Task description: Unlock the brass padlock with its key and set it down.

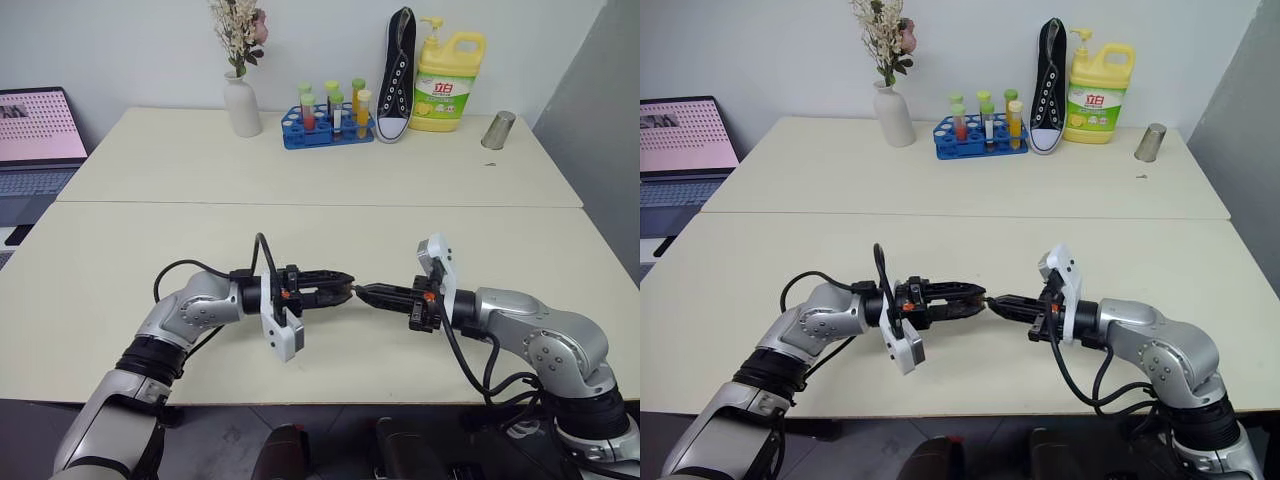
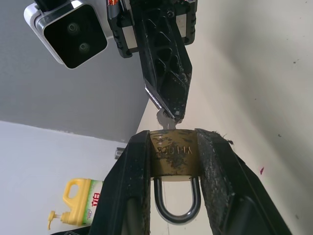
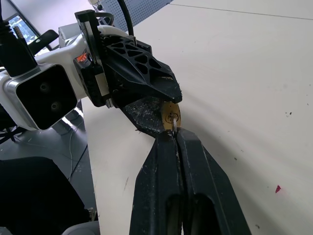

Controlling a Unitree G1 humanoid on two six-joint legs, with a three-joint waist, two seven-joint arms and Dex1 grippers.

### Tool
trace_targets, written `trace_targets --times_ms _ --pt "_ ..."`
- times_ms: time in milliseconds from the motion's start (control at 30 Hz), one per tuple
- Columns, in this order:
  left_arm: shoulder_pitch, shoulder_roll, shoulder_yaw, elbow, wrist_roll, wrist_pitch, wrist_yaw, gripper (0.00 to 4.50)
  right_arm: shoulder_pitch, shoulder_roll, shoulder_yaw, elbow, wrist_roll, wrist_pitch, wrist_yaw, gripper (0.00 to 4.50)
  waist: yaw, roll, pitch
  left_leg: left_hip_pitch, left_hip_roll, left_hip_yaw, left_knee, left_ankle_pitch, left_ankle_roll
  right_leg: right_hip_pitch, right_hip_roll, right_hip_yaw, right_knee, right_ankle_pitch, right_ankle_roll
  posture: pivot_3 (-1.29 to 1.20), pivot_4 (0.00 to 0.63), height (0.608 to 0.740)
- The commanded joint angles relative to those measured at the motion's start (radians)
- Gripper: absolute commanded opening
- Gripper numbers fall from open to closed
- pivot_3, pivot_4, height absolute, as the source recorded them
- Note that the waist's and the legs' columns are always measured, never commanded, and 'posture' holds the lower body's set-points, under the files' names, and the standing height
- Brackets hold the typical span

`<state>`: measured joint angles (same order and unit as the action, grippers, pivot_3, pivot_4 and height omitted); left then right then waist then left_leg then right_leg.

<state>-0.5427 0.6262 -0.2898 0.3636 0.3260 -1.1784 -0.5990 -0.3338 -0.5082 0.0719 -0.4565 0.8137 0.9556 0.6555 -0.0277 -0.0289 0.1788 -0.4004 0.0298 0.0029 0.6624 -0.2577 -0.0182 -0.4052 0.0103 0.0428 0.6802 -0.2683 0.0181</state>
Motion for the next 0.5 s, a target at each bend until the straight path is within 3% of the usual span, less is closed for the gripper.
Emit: trace_targets --times_ms 33,500 --pt "-0.002 0.002 -0.008 -0.027 -0.006 0.01 0.017 0.98 -0.025 -0.005 0.006 -0.031 0.026 -0.003 0.036 0.0 0.0 0.0 0.0 0.0 0.0 0.0 0.0 0.0 0.0 0.0 0.0 0.0 0.0 0.0 0.0 0.0 0.15 0.74" --pt "-0.01 0.0 -0.016 -0.02 0.011 0.012 0.041 0.98 -0.031 0.003 -0.025 -0.018 0.077 0.06 0.021 0.0 0.0 0.0 0.0 0.0 0.0 0.0 0.0 0.0 0.0 0.0 0.0 0.0 0.0 0.0 0.0 0.0 0.15 0.74"
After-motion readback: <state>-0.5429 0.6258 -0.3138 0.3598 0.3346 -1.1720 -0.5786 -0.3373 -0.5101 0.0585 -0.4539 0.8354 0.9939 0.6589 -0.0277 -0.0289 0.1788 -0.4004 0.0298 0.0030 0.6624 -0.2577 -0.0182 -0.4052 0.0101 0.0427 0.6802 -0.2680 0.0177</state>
